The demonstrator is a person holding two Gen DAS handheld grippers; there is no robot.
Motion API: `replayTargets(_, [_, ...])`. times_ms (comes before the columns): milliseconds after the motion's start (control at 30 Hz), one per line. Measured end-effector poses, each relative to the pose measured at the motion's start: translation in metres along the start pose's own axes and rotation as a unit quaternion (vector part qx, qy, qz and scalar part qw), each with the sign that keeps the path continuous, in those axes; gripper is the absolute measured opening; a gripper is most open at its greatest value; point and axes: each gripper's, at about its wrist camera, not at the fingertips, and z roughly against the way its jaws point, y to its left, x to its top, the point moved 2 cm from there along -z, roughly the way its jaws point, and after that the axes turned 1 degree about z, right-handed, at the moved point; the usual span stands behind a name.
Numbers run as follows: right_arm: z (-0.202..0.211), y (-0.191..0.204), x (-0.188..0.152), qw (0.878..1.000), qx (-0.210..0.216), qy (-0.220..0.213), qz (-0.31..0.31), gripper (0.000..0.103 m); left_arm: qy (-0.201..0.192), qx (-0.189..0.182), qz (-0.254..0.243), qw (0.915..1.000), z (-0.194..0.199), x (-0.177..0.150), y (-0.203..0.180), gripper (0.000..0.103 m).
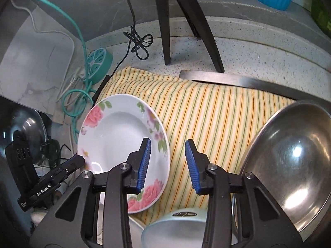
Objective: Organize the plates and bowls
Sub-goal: 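Move both tools to the rim of the rose-rimmed white plate, then close both tools on the rose-rimmed plate rim and lift it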
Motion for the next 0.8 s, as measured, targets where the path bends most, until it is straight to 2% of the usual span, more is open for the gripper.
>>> replayTargets(100, [0.000, 0.006, 0.003, 1.000, -0.005, -0.002, 0.017, 0.032, 0.002, -0.002, 0.003, 1.0000, -0.002, 0.000, 0.001, 0.029])
replayTargets(467, [-0.022, 0.017, 0.008, 0.997, -0.038, 0.026, 0.067, 0.027, 0.004, 0.002, -0.007, 1.0000, -0.010, 0.004, -0.002, 0.021])
replayTargets(533, [-0.029, 0.017, 0.009, 0.997, -0.031, 0.039, 0.066, 0.019, 0.007, 0.002, -0.009, 0.9999, -0.012, 0.004, -0.002, 0.019])
replayTargets(800, [-0.029, 0.018, 0.009, 0.996, -0.018, 0.048, 0.066, 0.018, 0.010, 0.002, -0.018, 0.9998, -0.018, 0.004, -0.007, 0.015])
